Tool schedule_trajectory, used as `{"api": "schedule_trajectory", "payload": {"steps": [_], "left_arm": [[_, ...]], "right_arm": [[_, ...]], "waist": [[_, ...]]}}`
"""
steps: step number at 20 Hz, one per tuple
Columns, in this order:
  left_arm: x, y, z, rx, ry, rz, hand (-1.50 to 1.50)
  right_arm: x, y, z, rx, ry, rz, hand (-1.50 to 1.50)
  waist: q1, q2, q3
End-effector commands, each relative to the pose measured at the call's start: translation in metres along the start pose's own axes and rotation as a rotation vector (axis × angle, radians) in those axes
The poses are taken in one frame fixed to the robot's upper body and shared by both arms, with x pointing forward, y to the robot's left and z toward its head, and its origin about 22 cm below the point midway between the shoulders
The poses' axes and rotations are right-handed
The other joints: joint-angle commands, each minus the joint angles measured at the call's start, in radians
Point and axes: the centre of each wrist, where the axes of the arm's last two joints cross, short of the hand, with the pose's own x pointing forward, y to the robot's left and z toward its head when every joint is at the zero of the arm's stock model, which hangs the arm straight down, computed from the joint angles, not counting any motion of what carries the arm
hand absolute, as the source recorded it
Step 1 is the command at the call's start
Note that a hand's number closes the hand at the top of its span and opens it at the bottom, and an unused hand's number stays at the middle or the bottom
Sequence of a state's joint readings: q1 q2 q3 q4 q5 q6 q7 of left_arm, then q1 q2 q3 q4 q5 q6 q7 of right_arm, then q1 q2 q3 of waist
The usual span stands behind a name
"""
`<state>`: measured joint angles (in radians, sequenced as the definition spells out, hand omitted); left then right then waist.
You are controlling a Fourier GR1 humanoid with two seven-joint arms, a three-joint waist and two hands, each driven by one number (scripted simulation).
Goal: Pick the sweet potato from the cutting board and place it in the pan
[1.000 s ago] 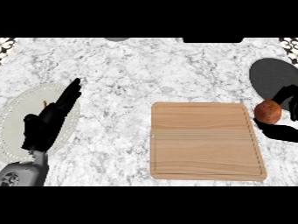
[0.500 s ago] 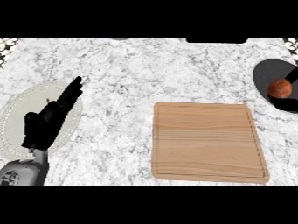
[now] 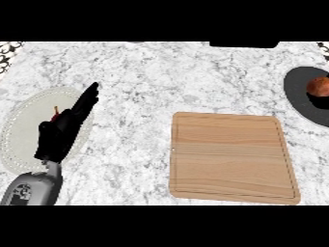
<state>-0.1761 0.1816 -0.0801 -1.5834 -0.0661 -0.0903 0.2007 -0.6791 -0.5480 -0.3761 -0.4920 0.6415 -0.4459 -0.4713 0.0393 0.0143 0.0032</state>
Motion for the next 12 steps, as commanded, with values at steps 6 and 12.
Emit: {"api": "schedule_trajectory", "payload": {"steps": [6,12], "left_arm": [[0.0,-0.002,0.004,-0.002,-0.019,0.02,0.0],[0.006,0.0,-0.002,-0.028,-0.033,-0.018,0.0]], "right_arm": [[-0.02,-0.011,-0.004,-0.017,0.01,0.013,1.5],[-0.043,-0.016,0.012,0.238,0.274,0.033,-1.5]], "waist": [[0.02,0.009,0.002],[0.05,0.028,0.005]]}}
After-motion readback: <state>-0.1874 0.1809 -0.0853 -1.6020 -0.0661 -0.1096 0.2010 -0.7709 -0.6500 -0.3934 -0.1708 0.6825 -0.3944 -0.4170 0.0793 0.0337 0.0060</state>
